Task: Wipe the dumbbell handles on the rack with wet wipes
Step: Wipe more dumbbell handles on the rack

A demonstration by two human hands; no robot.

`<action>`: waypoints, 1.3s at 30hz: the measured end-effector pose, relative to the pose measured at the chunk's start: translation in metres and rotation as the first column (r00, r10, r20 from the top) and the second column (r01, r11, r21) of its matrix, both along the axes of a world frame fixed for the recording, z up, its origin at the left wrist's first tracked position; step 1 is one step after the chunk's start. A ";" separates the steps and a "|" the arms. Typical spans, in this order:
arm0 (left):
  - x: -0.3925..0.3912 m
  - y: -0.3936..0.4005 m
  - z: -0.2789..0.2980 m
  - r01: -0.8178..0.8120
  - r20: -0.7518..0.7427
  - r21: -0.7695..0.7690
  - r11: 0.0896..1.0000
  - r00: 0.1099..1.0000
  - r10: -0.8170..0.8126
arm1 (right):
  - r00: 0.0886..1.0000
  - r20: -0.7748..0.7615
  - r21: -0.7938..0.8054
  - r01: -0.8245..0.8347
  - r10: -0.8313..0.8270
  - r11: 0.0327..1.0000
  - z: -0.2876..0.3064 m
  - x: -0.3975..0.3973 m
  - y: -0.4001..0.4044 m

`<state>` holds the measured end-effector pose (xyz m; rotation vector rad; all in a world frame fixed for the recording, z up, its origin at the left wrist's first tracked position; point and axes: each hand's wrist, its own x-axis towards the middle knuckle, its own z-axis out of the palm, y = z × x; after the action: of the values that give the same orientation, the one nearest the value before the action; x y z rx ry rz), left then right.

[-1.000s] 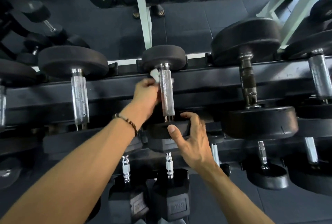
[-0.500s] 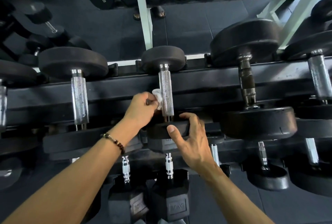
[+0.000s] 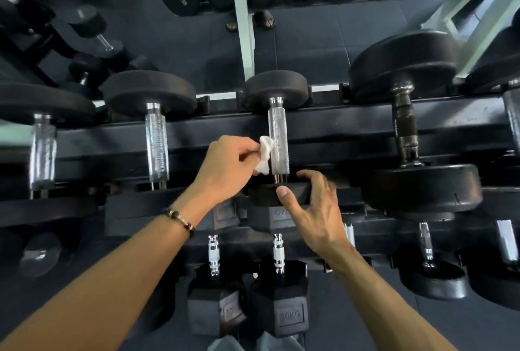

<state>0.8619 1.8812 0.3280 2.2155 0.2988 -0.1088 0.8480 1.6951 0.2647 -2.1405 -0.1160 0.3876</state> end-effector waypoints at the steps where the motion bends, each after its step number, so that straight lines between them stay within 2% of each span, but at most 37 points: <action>1: -0.008 0.003 0.006 -0.040 0.022 -0.052 0.998 0.999 0.041 | 1.000 -0.007 -0.016 -0.002 0.002 1.000 0.003 -0.001 0.000; 3: -0.022 0.011 0.019 -0.125 0.018 -0.189 0.974 0.991 0.131 | 1.000 -0.003 -0.057 0.004 -0.004 0.998 0.009 -0.001 0.002; 5: -0.036 0.022 0.031 -0.165 -0.047 -0.282 0.945 0.986 0.158 | 0.991 0.133 -0.090 0.037 -0.024 0.995 0.019 0.000 0.006; 7: -0.048 0.033 0.040 -0.178 -0.103 -0.368 0.913 0.983 0.151 | 0.956 0.294 -0.016 0.016 -0.011 1.000 0.035 0.002 0.018; 8: -0.053 0.038 0.044 -0.185 -0.120 -0.407 0.895 0.982 0.148 | 0.947 0.320 0.037 -0.048 0.034 0.998 0.045 0.003 0.027; 10: -0.061 0.047 0.048 -0.183 -0.130 -0.453 0.873 0.982 0.139 | 0.934 0.314 0.107 -0.211 0.168 0.972 0.064 0.001 0.048; 12: -0.067 0.056 0.052 -0.173 -0.134 -0.487 0.856 0.983 0.122 | 0.920 0.306 0.130 -0.295 0.245 0.947 0.077 -0.004 0.070; 19: -0.086 0.105 0.056 -0.119 -0.081 -0.541 0.833 0.993 0.089 | 0.946 0.306 0.178 -0.164 0.104 0.970 0.089 -0.037 0.139; 20: -0.091 0.114 0.055 -0.102 -0.048 -0.511 0.854 0.995 0.090 | 0.952 0.296 0.174 -0.136 0.080 0.975 0.089 -0.040 0.148; 21: -0.096 0.125 0.052 -0.083 0.022 -0.413 0.907 0.995 0.101 | 0.956 0.287 0.166 -0.109 0.057 0.980 0.089 -0.043 0.156; 23: -0.105 0.149 0.043 -0.084 0.205 -0.096 0.992 0.974 0.102 | 0.963 0.267 0.150 -0.057 0.015 0.987 0.086 -0.044 0.168; 24: -0.109 0.159 0.037 -0.088 0.261 0.033 0.996 0.962 0.077 | 0.967 0.256 0.141 -0.036 -0.001 0.989 0.084 -0.042 0.173; 26: -0.115 0.173 0.024 -0.067 0.235 0.143 0.987 0.971 0.032 | 0.972 0.233 0.125 -0.011 -0.019 0.992 0.079 -0.034 0.178; 28: -0.118 0.176 0.010 -0.036 0.121 0.108 0.993 0.992 0.022 | 0.972 0.233 0.089 -0.024 0.002 0.996 0.075 -0.022 0.182; 30: -0.121 0.174 -0.002 -0.011 0.037 0.007 1.000 0.999 0.011 | 0.960 0.272 0.021 -0.076 0.068 0.997 0.071 -0.008 0.187; 32: -0.123 0.172 -0.012 -0.001 0.039 -0.053 0.999 0.999 0.003 | 0.907 0.398 -0.046 -0.131 0.139 0.990 0.069 0.011 0.197; 35: -0.124 0.174 -0.018 -0.013 0.020 -0.083 0.996 1.000 0.015 | 0.757 0.595 -0.170 -0.210 0.271 0.963 0.063 0.039 0.223; 39: -0.125 0.175 -0.021 -0.025 0.013 -0.098 0.995 1.000 0.026 | 0.686 0.634 -0.239 -0.265 0.357 0.934 0.053 0.057 0.244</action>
<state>0.7374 2.0558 0.3071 2.1143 0.3078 -0.0915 0.9045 1.9395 0.3178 -2.2969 -0.9087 -0.2244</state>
